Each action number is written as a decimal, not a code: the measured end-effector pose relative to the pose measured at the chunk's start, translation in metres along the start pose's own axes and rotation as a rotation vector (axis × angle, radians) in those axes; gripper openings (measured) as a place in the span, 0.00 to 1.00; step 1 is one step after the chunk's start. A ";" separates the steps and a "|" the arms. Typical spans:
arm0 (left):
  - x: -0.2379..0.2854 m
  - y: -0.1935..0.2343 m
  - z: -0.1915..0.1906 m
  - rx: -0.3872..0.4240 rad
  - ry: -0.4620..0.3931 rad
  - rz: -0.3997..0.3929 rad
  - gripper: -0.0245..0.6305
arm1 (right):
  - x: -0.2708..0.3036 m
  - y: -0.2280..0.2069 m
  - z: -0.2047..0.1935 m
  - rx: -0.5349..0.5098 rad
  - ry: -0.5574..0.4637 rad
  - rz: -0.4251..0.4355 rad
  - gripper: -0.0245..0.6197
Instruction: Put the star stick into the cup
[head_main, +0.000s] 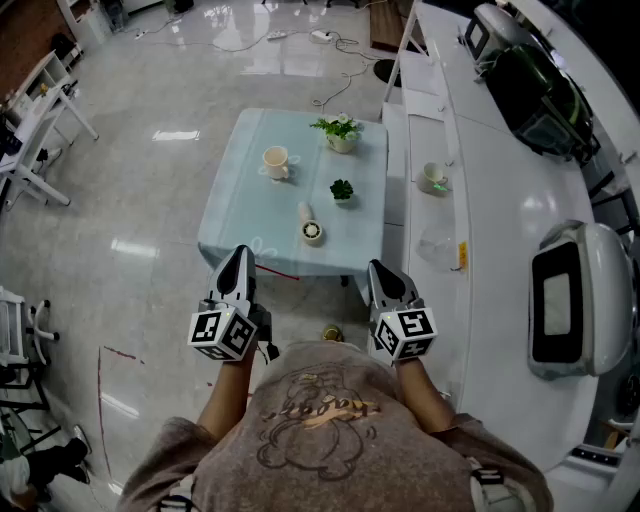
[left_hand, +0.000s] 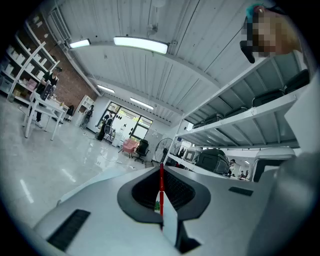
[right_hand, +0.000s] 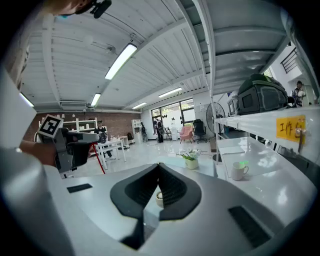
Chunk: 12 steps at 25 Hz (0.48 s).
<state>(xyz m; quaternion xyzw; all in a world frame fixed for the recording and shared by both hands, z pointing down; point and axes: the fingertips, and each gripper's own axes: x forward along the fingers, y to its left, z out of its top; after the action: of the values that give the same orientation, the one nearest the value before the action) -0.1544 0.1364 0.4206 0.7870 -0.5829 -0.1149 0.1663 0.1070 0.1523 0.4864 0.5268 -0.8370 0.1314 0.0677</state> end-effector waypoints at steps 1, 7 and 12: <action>-0.001 0.001 0.001 -0.003 0.000 0.000 0.08 | 0.000 0.001 0.000 0.001 0.001 -0.001 0.04; -0.008 0.008 0.004 -0.014 0.001 -0.006 0.08 | 0.000 0.010 0.004 0.015 0.000 -0.019 0.04; -0.011 0.017 0.006 -0.017 -0.015 -0.025 0.08 | -0.007 0.018 0.003 0.010 -0.008 -0.045 0.04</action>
<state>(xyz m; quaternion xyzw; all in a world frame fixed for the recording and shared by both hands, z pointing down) -0.1746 0.1420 0.4213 0.7918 -0.5735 -0.1277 0.1671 0.0937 0.1646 0.4796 0.5463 -0.8246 0.1319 0.0647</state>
